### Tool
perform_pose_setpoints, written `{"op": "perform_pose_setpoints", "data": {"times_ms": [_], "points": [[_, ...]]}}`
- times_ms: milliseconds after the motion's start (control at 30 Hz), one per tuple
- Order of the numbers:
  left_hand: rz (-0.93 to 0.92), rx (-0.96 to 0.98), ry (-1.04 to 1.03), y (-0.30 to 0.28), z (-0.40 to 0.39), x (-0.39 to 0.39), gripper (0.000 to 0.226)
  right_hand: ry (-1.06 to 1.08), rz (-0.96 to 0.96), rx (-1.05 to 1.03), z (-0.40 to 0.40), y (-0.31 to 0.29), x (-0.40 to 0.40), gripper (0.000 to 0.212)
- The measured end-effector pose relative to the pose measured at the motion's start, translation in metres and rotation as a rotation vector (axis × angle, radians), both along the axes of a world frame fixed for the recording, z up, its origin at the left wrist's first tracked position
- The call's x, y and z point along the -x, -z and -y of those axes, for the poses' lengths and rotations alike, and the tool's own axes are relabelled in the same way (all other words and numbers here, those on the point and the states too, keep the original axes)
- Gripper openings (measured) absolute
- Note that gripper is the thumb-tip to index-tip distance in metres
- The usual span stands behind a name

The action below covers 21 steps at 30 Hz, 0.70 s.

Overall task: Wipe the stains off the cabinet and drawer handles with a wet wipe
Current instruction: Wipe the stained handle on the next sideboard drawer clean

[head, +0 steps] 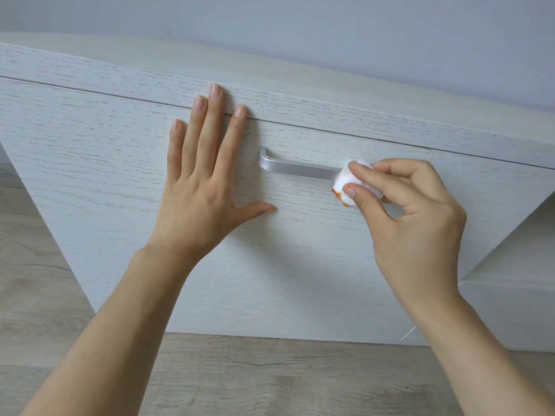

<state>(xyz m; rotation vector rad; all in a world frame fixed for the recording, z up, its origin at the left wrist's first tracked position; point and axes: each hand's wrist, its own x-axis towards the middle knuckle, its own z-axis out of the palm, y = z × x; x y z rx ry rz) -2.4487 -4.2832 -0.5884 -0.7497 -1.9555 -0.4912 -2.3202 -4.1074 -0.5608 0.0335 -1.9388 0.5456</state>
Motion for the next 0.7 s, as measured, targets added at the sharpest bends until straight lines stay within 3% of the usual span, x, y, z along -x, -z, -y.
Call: {"op": "perform_pose_setpoints", "data": {"times_ms": [467,700], "points": [[-0.005,0.002,-0.008,0.001,0.0,0.001,0.119,-0.047,-0.085,0.144,0.002,0.006,0.002,0.03],[-0.004,-0.001,0.004,0.0,0.001,0.001,0.119,-0.08,0.036,0.326,0.0,-0.003,-0.001,0.029]]}}
